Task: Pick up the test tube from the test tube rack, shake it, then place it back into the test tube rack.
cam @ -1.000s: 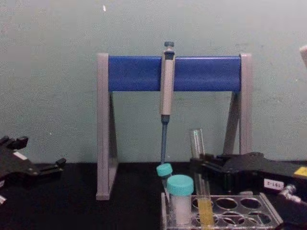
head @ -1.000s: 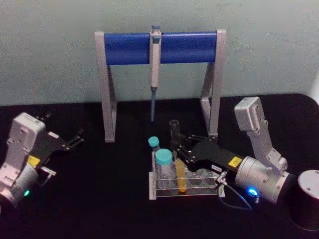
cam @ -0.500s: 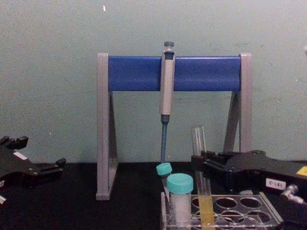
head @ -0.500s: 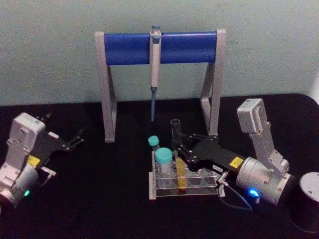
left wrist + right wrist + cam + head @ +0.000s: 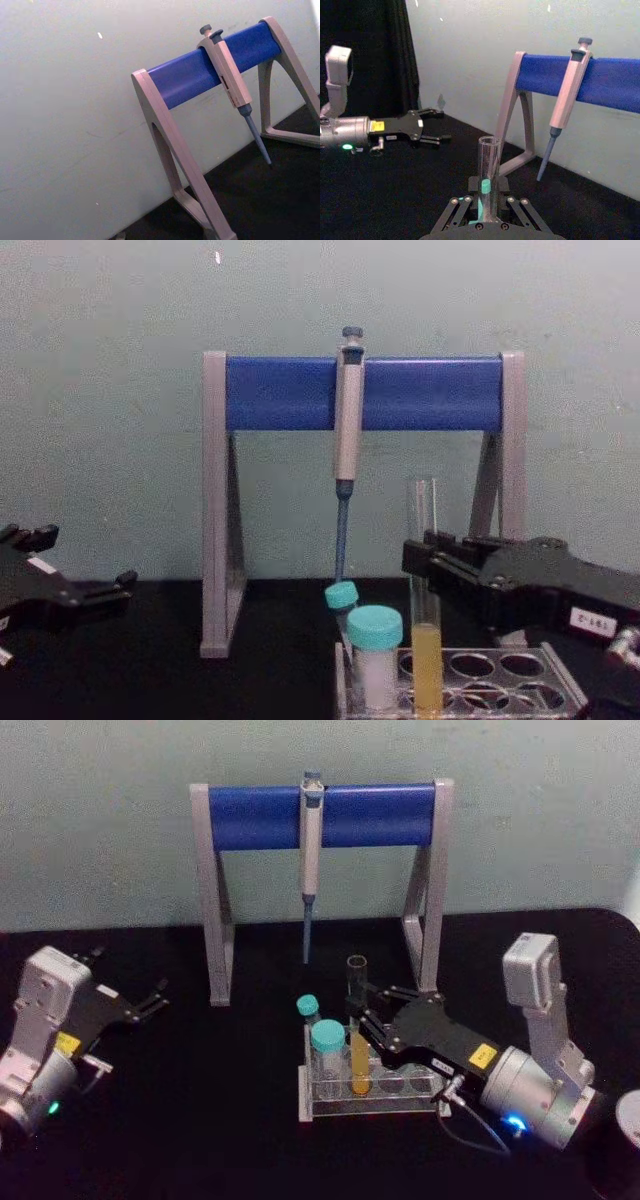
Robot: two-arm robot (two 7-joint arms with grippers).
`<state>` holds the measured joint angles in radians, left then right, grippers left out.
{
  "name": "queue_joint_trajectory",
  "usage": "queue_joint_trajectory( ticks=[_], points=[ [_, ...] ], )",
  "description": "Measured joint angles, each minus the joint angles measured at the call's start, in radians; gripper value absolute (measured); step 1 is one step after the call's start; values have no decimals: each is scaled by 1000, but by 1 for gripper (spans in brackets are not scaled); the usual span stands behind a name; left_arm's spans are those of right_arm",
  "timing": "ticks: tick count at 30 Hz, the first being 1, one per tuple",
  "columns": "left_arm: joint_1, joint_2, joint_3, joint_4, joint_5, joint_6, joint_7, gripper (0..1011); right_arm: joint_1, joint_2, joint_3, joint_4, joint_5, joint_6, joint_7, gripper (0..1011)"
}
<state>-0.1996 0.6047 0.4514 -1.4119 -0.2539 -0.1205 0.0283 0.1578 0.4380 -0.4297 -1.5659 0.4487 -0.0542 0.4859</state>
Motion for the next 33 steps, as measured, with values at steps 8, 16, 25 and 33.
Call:
queue_joint_trajectory(
  ticks=[8,16,25,33],
  points=[
    [0,0,0,0,0,0,0,1001,-33,1,16,-22,-2,-38,-1,227],
    [0,0,0,0,0,0,0,1001,-53,10,37,-73,-14,-56,-6,227],
    [0,0,0,0,0,0,0,1001,-47,9,65,-111,-14,-64,-13,227],
    [0,0,0,0,0,0,0,1001,-15,-12,85,-100,-10,-68,-29,227]
  ],
)
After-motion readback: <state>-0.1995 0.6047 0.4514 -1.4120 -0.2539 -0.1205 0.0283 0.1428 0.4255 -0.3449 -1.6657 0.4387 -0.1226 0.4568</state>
